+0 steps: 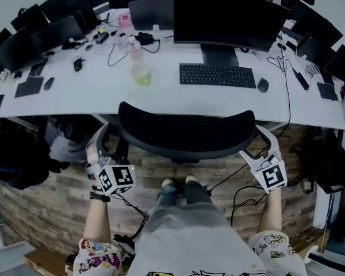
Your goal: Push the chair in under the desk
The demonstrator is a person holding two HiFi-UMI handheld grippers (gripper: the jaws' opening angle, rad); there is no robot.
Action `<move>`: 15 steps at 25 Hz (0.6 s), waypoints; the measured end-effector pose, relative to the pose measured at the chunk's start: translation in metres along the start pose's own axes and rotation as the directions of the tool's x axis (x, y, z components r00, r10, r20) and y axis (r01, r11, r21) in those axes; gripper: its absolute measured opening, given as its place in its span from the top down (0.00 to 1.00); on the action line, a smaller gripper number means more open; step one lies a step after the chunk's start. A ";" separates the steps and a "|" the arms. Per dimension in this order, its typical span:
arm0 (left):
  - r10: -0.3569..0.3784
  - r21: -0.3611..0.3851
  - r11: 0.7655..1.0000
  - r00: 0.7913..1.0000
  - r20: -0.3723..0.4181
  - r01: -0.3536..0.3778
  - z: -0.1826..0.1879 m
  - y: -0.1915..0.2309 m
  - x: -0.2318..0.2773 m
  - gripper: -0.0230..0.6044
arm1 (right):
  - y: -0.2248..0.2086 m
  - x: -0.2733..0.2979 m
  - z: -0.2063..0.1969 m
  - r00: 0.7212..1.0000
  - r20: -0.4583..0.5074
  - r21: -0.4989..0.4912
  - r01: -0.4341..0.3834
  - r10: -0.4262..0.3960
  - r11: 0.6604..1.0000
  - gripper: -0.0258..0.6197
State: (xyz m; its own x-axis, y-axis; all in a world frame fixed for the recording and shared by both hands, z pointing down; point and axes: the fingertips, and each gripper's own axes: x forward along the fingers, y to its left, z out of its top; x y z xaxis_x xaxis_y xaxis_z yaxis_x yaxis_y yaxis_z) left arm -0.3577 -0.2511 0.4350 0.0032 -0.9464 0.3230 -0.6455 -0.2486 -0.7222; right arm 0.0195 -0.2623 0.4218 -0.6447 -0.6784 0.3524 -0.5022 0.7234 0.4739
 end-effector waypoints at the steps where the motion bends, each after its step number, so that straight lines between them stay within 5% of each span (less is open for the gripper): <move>1: -0.003 0.002 1.000 1.000 0.005 0.003 -0.001 0.002 0.002 0.51 | 0.001 0.001 0.001 1.000 -0.002 0.001 0.005 -0.005 1.000 0.44; 15: -0.010 0.004 1.000 0.999 0.037 0.010 -0.010 0.029 0.037 0.51 | -0.005 0.034 0.013 0.999 -0.021 0.009 0.044 -0.044 0.999 0.44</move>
State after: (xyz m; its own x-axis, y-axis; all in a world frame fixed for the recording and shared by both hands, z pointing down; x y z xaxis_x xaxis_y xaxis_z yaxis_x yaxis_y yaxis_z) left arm -0.3837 -0.2908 0.4324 0.0377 -0.9507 0.3077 -0.6425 -0.2589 -0.7213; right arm -0.0070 -0.2873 0.4206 -0.6094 -0.7122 0.3484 -0.5352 0.6937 0.4820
